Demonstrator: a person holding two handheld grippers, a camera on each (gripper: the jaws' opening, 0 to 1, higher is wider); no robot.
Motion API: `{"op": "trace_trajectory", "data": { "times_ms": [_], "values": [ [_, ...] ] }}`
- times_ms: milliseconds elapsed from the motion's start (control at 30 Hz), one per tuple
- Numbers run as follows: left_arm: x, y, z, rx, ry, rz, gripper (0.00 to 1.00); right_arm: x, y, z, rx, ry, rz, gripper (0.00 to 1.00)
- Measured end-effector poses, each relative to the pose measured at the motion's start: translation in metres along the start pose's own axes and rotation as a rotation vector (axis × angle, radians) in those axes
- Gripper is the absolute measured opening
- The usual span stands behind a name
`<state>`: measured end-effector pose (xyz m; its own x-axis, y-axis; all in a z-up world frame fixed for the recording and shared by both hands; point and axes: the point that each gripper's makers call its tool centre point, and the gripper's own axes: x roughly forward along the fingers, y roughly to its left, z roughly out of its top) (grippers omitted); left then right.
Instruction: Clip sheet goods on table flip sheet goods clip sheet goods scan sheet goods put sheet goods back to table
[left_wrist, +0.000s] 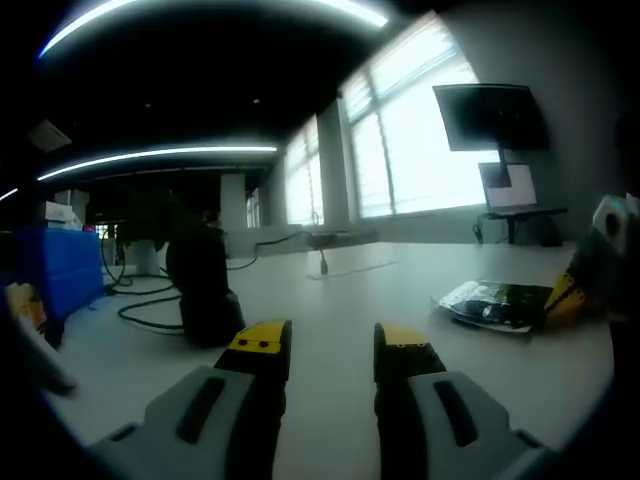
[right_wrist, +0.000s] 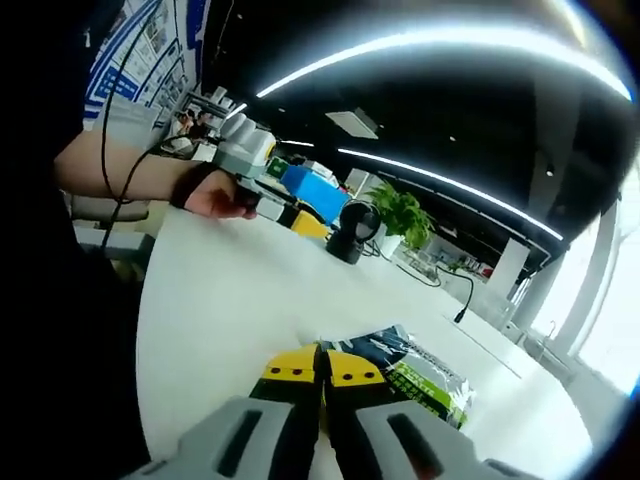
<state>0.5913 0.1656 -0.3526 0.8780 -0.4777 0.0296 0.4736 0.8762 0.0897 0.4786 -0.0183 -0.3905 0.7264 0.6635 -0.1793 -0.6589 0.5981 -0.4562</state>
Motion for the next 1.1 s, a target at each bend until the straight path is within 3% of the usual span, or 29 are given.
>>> {"op": "trace_trajectory", "data": {
  "times_ms": [133, 367, 667, 1100],
  "values": [
    [0.0, 0.0, 0.0, -0.001, 0.001, 0.001, 0.26, -0.001, -0.007, 0.002, 0.094, -0.02, -0.005, 0.0],
    [0.0, 0.0, 0.0, 0.0, 0.0, 0.001, 0.26, -0.003, -0.021, 0.016, 0.095, -0.046, -0.079, 0.0],
    [0.0, 0.001, -0.001, -0.006, 0.002, 0.005, 0.26, -0.015, -0.062, 0.046, 0.186, -0.134, -0.197, 0.0],
    [-0.003, 0.009, 0.008, -0.019, -0.042, 0.029, 0.25, -0.024, -0.094, 0.059, 0.24, -0.171, -0.271, 0.0]
  ]
}}
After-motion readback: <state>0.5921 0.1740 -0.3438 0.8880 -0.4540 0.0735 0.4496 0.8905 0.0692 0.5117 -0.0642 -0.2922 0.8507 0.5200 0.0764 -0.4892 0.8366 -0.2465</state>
